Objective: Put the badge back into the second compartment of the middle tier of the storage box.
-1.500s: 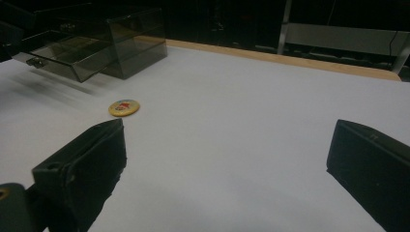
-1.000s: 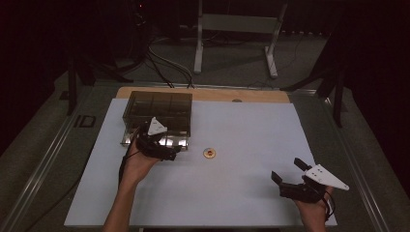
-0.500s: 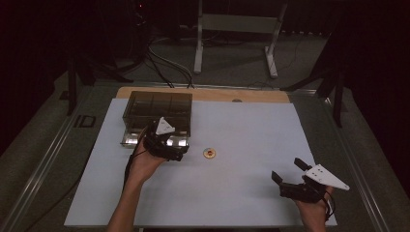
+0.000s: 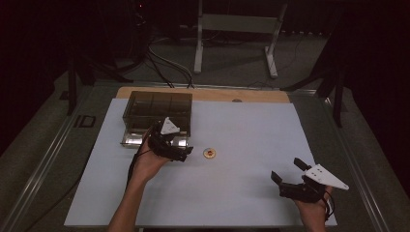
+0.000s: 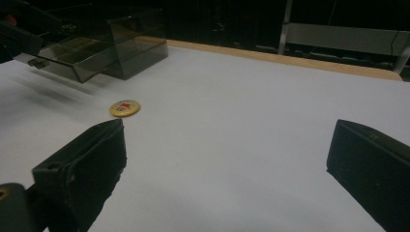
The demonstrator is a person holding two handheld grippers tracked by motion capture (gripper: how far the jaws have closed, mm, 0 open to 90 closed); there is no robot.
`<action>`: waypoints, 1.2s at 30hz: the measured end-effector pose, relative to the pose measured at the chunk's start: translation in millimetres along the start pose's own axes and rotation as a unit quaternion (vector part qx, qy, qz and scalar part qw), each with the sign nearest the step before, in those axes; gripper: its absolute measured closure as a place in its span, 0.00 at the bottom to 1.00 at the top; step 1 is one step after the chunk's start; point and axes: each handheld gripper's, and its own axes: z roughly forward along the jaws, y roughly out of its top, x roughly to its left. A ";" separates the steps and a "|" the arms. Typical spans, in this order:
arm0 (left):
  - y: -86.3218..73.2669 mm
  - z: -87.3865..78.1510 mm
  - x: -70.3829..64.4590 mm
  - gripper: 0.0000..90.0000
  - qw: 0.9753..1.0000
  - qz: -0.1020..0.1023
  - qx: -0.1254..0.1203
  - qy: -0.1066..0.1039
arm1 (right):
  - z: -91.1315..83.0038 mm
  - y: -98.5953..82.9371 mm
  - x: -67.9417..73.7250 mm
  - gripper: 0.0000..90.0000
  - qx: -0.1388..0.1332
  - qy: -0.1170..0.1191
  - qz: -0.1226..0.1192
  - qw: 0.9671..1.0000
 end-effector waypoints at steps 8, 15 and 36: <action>4.6 9.0 -8.5 0.01 1.000 0.004 0.001 -0.010 | 0.2 0.0 0.0 0.00 0.000 0.001 0.000 1.000; 7.9 17.3 -14.8 0.01 1.000 0.010 0.006 -0.016 | -0.5 0.1 -0.7 0.00 -0.001 0.000 0.000 1.000; 15.0 42.4 -30.3 0.02 0.999 0.012 0.016 -0.025 | -1.1 0.2 -1.2 0.00 -0.001 0.000 -0.001 1.000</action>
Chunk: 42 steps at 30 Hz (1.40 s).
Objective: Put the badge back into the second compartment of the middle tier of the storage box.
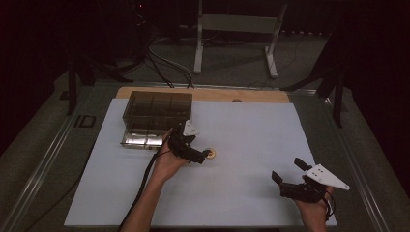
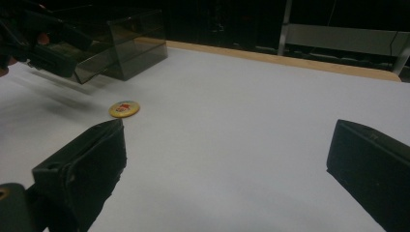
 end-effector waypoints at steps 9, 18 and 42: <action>0.7 8.7 -4.6 0.02 1.000 -0.006 -0.001 -0.002 | 0.1 0.1 0.3 0.00 0.001 0.001 0.000 1.000; 2.5 16.9 -10.6 0.06 1.000 -0.010 0.002 -0.006 | 0.0 0.0 0.1 0.00 0.001 0.001 -0.001 1.000; -3.5 46.0 -22.6 0.43 0.999 -0.001 0.046 -0.001 | 0.3 0.1 -0.1 0.00 0.001 0.002 0.000 1.000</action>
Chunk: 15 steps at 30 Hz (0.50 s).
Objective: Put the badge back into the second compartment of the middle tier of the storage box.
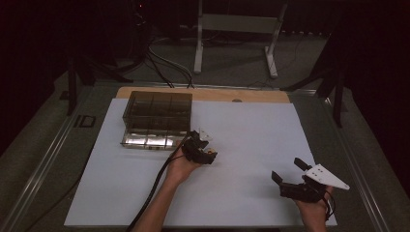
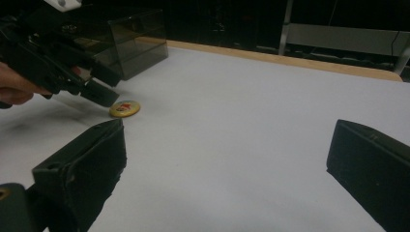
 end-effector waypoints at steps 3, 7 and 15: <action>-2.0 4.4 0.2 0.48 1.000 -0.003 0.004 0.001 | -0.1 0.0 -0.2 0.00 0.000 0.000 0.000 1.000; -3.8 8.0 0.7 0.52 1.000 -0.003 0.007 0.007 | -0.3 0.1 -0.2 0.00 0.000 0.000 0.000 1.000; -5.8 13.7 0.2 0.57 1.000 -0.004 0.009 0.005 | -0.7 0.2 -0.5 0.00 0.000 0.000 0.001 1.000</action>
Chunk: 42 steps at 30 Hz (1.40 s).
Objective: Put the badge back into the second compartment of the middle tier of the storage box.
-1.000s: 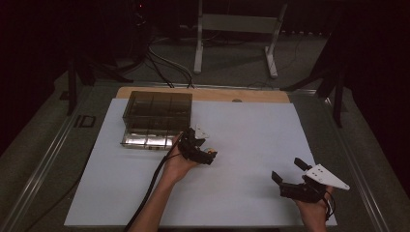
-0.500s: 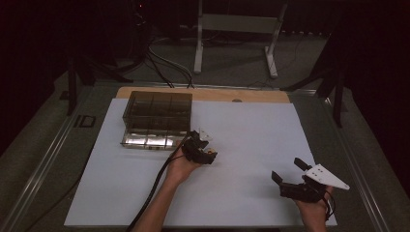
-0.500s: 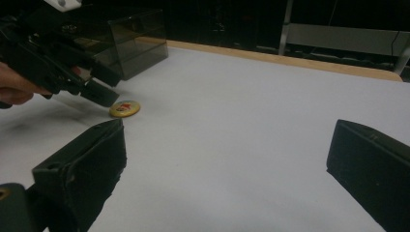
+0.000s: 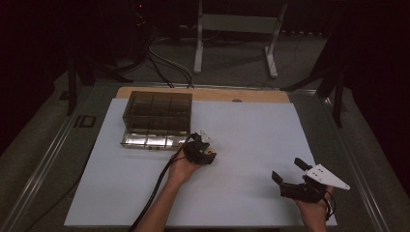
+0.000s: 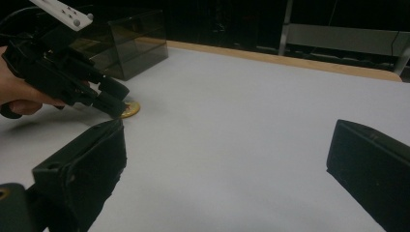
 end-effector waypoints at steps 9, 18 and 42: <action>-0.5 0.9 0.7 0.55 1.000 0.000 0.006 -0.002 | 0.3 0.0 0.6 0.00 0.001 0.001 -0.002 1.000; -2.4 3.7 1.4 0.54 1.000 -0.001 0.012 -0.002 | 0.9 0.0 1.1 0.00 0.002 0.001 -0.003 1.000; 4.6 11.2 1.2 0.53 1.000 -0.012 0.012 0.002 | 2.3 -0.2 2.6 0.00 0.006 0.006 -0.006 1.000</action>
